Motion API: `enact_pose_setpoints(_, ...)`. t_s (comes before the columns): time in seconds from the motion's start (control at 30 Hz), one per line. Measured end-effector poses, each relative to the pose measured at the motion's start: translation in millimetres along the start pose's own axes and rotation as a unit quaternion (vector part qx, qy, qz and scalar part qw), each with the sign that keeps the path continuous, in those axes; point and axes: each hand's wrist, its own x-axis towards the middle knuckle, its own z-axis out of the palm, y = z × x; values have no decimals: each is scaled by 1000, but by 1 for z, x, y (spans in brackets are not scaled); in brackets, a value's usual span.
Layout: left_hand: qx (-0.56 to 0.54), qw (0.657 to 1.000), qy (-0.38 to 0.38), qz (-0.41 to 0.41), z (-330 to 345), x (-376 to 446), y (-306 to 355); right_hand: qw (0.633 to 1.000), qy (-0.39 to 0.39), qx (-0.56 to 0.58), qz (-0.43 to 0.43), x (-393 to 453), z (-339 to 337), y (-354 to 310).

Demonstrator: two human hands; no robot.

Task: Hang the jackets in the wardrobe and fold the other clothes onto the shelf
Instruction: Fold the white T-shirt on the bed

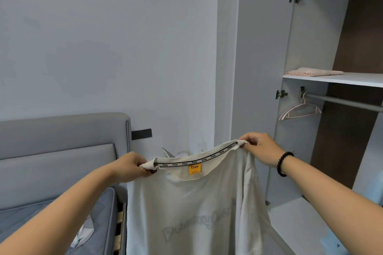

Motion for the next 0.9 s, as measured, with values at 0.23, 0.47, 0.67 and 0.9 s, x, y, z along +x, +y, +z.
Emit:
enact_pose_setpoints(0.23,-220,969,112,2,22,-14,2,997,70,-27,-6,1,-1,6)
enact_pose_setpoints(0.47,-282,959,33,11,23,-33,11,970,56,-231,-44,-9,-1,25)
enact_pose_setpoints(0.67,-240,969,-51,-14,6,-42,4,939,57,-336,-36,-24,10,43)
enact_pose_setpoints(0.9,-155,978,137,-18,9,-36,-27,977,104,-159,101,-32,45,25)
